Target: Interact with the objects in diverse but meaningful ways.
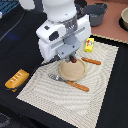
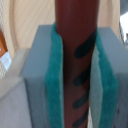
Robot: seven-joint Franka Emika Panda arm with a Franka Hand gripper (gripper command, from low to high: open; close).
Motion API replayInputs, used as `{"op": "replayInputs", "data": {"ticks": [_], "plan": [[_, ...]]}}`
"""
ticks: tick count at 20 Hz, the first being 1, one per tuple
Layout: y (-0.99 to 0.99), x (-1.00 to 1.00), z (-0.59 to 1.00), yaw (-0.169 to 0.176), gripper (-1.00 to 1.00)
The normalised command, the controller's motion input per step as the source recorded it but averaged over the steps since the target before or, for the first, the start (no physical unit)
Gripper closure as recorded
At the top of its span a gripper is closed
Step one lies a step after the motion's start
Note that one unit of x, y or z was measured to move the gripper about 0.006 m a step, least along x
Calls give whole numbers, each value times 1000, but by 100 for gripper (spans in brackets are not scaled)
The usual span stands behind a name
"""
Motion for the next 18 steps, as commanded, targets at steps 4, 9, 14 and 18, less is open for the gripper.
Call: {"op": "replayInputs", "data": {"ticks": [4,9,14,18], "plan": [[-232,899,294,-30,100],[-11,799,237,-11,100],[0,705,136,-22,100],[-60,740,132,-43,100]]}}
